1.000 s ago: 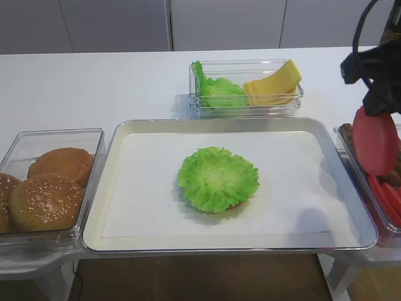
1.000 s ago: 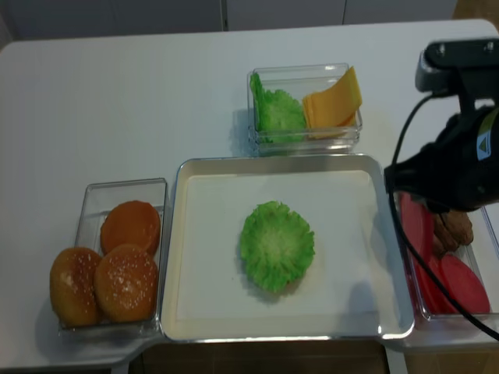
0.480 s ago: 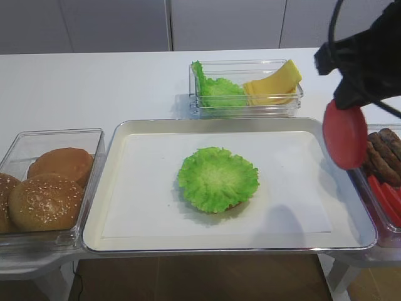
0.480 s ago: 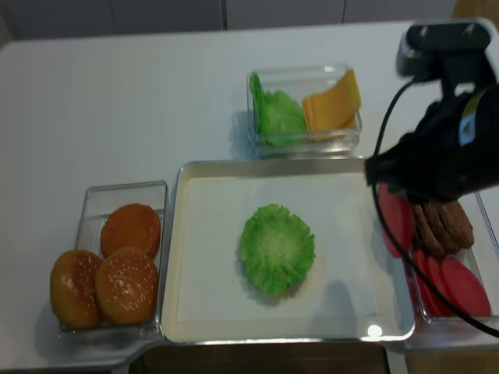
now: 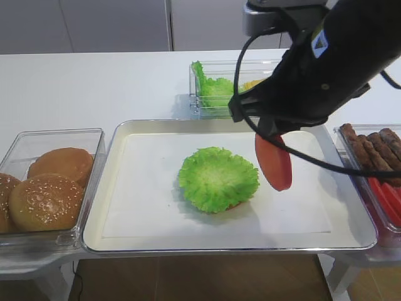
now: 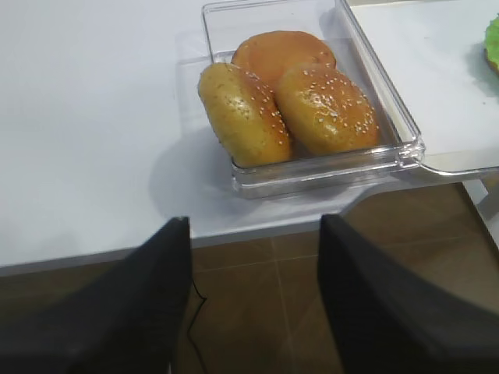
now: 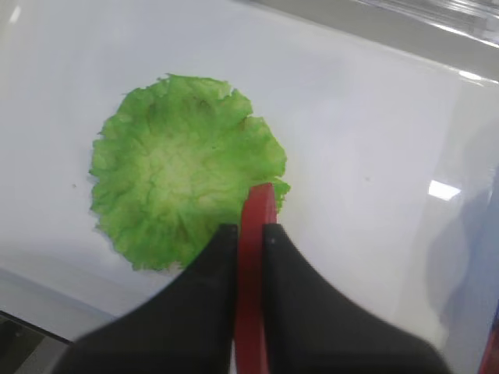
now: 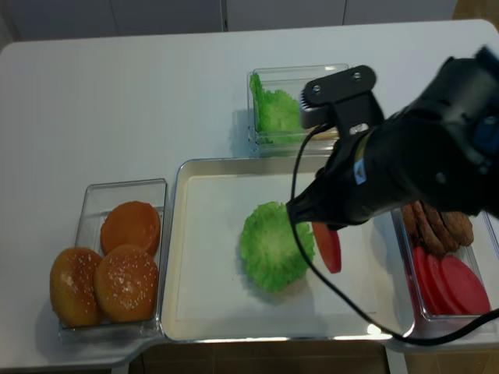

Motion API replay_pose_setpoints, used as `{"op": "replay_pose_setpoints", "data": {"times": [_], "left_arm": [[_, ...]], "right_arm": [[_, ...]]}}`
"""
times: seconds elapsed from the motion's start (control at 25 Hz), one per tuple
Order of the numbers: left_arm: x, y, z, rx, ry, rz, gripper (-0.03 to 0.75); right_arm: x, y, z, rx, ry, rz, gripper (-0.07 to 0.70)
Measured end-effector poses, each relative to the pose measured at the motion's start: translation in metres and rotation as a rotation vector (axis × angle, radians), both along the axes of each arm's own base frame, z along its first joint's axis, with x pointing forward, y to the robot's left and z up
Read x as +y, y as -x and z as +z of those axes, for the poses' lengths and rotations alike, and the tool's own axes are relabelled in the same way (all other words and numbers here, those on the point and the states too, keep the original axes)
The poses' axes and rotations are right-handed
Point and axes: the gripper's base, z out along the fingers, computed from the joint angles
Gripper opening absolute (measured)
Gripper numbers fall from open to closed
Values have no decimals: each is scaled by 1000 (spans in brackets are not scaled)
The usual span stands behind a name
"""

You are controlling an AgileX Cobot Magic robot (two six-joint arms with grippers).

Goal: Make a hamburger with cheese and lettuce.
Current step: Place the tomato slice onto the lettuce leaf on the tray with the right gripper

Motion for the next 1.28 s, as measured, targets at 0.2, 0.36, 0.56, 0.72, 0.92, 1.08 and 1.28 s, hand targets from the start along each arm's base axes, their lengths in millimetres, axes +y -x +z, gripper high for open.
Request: {"op": "replay_pose_setpoints", "data": {"times": [0.2, 0.36, 0.56, 0.72, 0.92, 1.08, 1.28], "left_arm": [[0, 0, 0, 0, 0, 0, 387], [0, 0, 0, 0, 0, 0, 387], [0, 0, 0, 0, 0, 0, 387], [0, 0, 0, 0, 0, 0, 387], [0, 0, 0, 0, 0, 0, 387], [0, 0, 0, 0, 0, 0, 387], [0, 0, 0, 0, 0, 0, 387]], "right_arm": [[10, -4, -10, -10, 23, 20, 56], [10, -9, -8, -67, 34, 36, 56], [17, -21, -3, -151, 42, 69, 56], [26, -30, -4, -171, 58, 107, 56], [33, -38, -12, -171, 82, 141, 55], [33, -38, -13, -175, 86, 152, 55], [33, -38, -14, -163, 92, 152, 55]]}}
